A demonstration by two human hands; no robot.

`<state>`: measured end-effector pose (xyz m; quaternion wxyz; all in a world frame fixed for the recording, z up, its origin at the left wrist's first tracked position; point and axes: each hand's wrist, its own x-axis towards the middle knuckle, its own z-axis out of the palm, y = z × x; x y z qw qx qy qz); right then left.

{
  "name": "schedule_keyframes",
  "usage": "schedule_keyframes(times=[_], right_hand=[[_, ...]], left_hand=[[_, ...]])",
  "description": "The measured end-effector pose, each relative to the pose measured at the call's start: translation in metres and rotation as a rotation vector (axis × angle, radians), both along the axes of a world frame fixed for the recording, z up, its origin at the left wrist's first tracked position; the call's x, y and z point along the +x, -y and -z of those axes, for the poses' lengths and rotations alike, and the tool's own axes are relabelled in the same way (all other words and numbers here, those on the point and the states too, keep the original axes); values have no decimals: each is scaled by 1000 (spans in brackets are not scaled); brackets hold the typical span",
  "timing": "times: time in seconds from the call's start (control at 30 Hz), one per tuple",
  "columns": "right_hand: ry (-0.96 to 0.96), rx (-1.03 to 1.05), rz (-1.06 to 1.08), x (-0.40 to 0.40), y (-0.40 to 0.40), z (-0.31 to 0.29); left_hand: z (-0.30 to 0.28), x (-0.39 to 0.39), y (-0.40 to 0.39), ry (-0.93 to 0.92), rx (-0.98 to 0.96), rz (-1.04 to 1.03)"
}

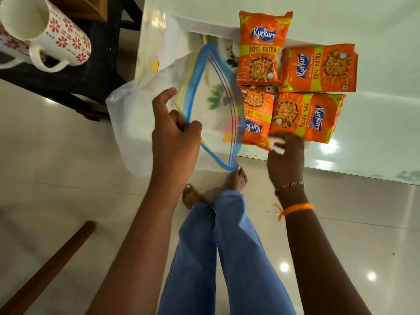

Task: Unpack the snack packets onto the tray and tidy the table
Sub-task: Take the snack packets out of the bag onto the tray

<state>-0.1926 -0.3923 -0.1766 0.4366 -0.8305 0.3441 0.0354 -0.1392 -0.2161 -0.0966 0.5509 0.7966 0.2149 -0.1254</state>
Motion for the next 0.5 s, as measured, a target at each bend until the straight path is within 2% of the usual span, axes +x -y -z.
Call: schedule_keyframes(times=[0.07, 0.13, 0.2, 0.23, 0.4, 0.47, 0.5], right_hand=[[-80, 130, -58, -24, -17, -2], [-218, 416, -148, -39, -41, -3], [-264, 754, -101, -43, -69, -5], [-237, 852, -38, -41, -83, -4], [27, 876, 204, -11, -93, -6], [40, 863, 213, -3, -76, -5], [52, 875, 219, -1, -68, -5]], left_hand=[[0, -3, 6, -29, -21, 12], [-2, -6, 12, -58, -59, -3], [-2, -9, 17, -75, -102, -29], [-2, -11, 19, -85, -124, -40], [-7, -12, 14, -88, -266, -56], [-6, -5, 2, -70, -228, -55], [-3, 0, -7, -38, -149, -45]])
